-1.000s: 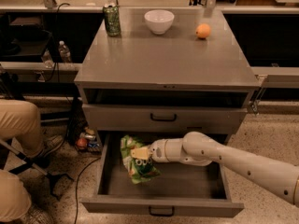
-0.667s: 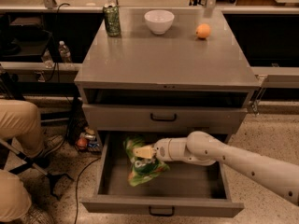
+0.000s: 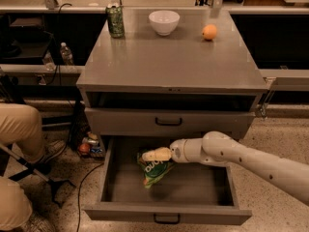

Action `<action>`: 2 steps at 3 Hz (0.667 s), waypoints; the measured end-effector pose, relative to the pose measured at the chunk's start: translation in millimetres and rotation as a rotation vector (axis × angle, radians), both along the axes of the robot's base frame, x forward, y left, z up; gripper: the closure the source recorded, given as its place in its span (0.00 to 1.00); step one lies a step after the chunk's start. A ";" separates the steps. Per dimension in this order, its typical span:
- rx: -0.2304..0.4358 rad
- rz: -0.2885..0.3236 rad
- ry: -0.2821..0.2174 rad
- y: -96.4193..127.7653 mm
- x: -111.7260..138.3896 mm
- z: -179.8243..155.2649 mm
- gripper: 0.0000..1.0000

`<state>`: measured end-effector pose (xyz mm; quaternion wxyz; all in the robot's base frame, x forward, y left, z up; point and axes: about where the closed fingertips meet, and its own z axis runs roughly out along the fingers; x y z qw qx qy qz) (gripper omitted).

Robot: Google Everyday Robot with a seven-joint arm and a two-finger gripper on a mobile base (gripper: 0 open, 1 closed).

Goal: Place green rice chip bag into middle drawer

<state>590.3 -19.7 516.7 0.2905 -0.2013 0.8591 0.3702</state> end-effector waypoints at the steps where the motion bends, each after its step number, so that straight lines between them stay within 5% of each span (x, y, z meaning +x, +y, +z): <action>1: -0.045 -0.047 -0.015 -40.5 11.6 6.8 0.00; 2: -0.080 -0.104 -0.013 -85.5 19.6 4.8 0.00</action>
Offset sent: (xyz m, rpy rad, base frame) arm 0.0296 -0.1537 0.0021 -0.1272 -0.0102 -0.1931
